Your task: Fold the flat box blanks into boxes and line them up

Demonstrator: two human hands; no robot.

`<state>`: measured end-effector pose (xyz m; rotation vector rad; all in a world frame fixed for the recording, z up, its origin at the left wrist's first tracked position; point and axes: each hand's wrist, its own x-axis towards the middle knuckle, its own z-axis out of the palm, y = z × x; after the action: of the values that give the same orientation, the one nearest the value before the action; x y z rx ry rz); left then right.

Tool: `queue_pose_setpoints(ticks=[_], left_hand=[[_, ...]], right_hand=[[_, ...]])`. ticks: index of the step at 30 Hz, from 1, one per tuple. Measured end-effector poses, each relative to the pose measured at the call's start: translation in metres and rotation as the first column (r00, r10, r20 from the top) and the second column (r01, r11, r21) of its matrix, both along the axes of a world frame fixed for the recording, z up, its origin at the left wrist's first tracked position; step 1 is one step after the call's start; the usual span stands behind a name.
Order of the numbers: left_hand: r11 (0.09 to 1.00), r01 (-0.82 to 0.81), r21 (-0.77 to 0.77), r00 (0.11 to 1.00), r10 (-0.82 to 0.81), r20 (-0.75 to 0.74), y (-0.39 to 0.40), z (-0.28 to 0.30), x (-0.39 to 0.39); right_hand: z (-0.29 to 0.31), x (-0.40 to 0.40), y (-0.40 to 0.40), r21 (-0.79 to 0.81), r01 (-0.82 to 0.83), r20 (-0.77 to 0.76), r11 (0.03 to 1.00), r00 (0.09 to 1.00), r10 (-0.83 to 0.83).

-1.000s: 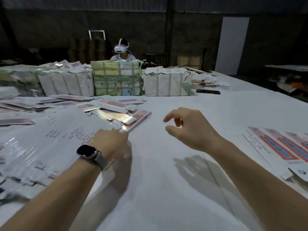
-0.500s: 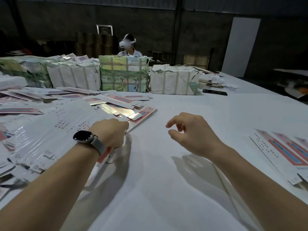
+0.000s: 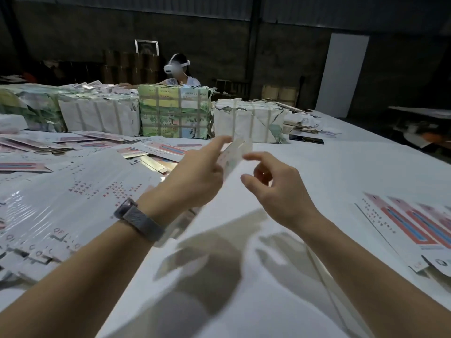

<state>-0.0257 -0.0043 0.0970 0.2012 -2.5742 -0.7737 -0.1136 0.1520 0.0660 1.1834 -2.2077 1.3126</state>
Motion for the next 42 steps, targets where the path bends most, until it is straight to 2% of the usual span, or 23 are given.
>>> queue_pose_setpoints(ticks=[2,4,6,10,13,15,19,21,24,26,27,31,34,38,42], left_hand=[[0.958,0.128,0.255,0.982,-0.087,-0.167,0.016,0.004,0.003],[0.86,0.215,0.462,0.965,-0.114,-0.236,0.026,0.005,0.005],[0.761,0.249,0.599,0.959,-0.107,-0.262,0.033,0.002,0.004],[0.68,0.32,0.659,0.934,-0.11,-0.34,0.04,-0.003,0.003],[0.561,0.387,0.732,0.917,-0.147,-0.372,0.045,-0.007,0.003],[0.506,0.423,0.752,0.903,-0.168,-0.395,0.046,-0.008,0.002],[0.385,0.564,0.731,0.821,-0.359,-0.444,0.046,-0.007,0.003],[0.452,0.559,0.695,0.823,-0.401,-0.401,0.048,-0.009,0.002],[0.641,0.531,0.554,0.842,-0.328,-0.427,0.05,-0.016,-0.001],[0.768,0.462,0.445,0.845,-0.229,-0.483,0.047,-0.02,-0.003],[0.794,0.44,0.419,0.839,-0.196,-0.508,0.045,-0.022,-0.003],[0.753,0.5,0.427,0.802,-0.216,-0.557,0.041,-0.026,-0.004],[0.729,0.509,0.458,0.797,-0.198,-0.571,0.041,-0.027,-0.006],[0.69,0.5,0.523,0.823,-0.191,-0.535,0.041,-0.031,-0.008],[0.753,0.489,0.441,0.824,-0.232,-0.517,0.042,-0.03,-0.009]], right_hand=[[0.005,0.001,0.0,-0.125,-0.013,0.051,0.992,0.999,0.019],[0.011,0.003,0.002,-0.204,-0.016,0.053,0.979,0.998,0.027],[0.015,0.004,0.004,-0.23,-0.007,0.014,0.973,1.0,0.01],[0.02,0.004,0.006,-0.233,0.083,-0.113,0.969,0.987,-0.112],[0.023,0.007,0.007,-0.255,0.116,-0.17,0.96,0.972,-0.162],[0.025,0.008,0.006,-0.272,0.108,-0.151,0.956,0.977,-0.153],[0.029,0.015,0.005,-0.316,0.017,-0.008,0.949,1.0,-0.021],[0.03,0.019,0.004,-0.33,-0.056,0.071,0.942,0.994,0.084],[0.03,0.021,0.005,-0.397,-0.144,0.155,0.906,0.963,0.221],[0.029,0.021,0.006,-0.406,-0.158,0.119,0.9,0.967,0.224],[0.028,0.02,0.005,-0.398,-0.159,0.079,0.904,0.975,0.207],[0.023,0.015,0.007,-0.281,-0.071,-0.057,0.957,0.997,0.057],[0.022,0.012,0.007,-0.179,0.043,-0.041,0.983,0.998,-0.052],[0.026,0.01,0.007,-0.191,0.128,-0.056,0.973,0.988,-0.141],[0.028,0.011,0.009,-0.166,0.233,-0.076,0.958,0.966,-0.247]])
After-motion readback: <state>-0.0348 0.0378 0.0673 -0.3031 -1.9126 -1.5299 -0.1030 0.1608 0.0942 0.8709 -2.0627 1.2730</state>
